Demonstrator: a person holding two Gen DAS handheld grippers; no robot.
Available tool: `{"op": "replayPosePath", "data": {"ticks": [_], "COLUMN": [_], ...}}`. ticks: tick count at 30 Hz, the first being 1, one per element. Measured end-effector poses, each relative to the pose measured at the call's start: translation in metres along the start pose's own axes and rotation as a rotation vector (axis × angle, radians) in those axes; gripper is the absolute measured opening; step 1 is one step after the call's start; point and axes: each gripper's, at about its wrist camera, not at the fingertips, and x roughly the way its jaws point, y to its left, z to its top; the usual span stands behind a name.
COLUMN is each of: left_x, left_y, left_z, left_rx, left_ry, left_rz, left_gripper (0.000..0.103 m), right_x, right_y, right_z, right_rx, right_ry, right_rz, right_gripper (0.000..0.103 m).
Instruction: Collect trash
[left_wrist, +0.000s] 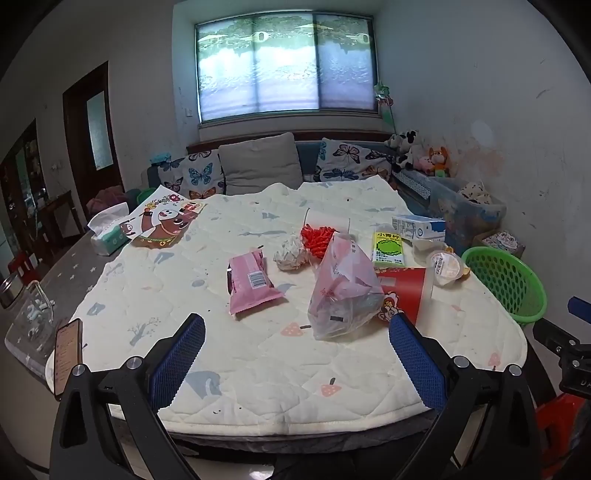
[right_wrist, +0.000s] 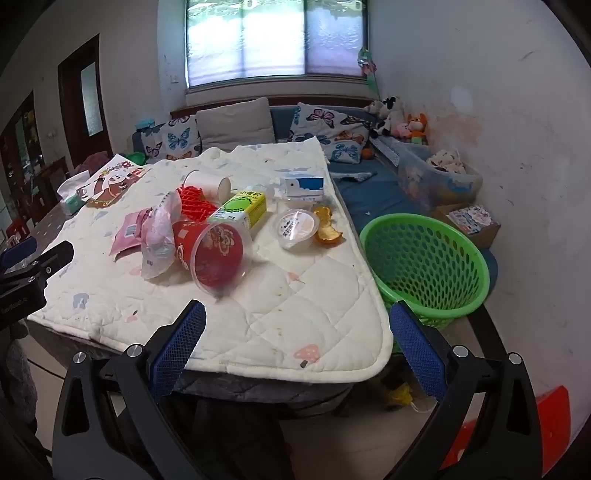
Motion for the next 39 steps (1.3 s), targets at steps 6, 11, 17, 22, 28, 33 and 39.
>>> {"op": "replayPosePath", "data": {"ticks": [6,11,17,22,28,33,39], "left_x": [-0.0043,-0.0059,-0.0045,-0.0046,-0.0052,-0.0054,-0.0057], "left_y": [0.0034,0.0028,-0.0012,-0.0012,-0.0014,-0.0015,-0.0015], "left_z": [0.0024,0.0028,0.0016,0.0015,0.0043,0.0043,0.0048], "left_rx": [-0.001,0.005,0.008,0.008,0.003,0.004,0.004], "left_ry": [-0.021,-0.027,-0.025,-0.026,-0.028,-0.029,-0.03], "left_rz": [-0.002,0.003,0.006,0.006,0.008,0.008,0.008], "left_gripper": [0.097,0.097,0.097,0.097,0.097,0.097,0.097], "right_x": [0.0003,0.0012,0.001,0.0013,0.0,0.0024,0.002], "right_y": [0.0002,0.0028,0.0026,0.0019,0.0059,0.0024,0.003], "right_z": [0.0002,0.0012,0.0012,0.0007,0.0018,0.0013,0.0014], "right_rx": [0.006,0.006,0.005,0.007,0.005,0.01,0.01], "right_ry": [0.0,0.004,0.003,0.005,0.005,0.005,0.003], "right_rz": [0.005,0.008,0.01,0.012,0.017,0.022,0.023], "right_gripper": [0.099,0.099,0.099,0.099,0.099,0.099,0.099]}}
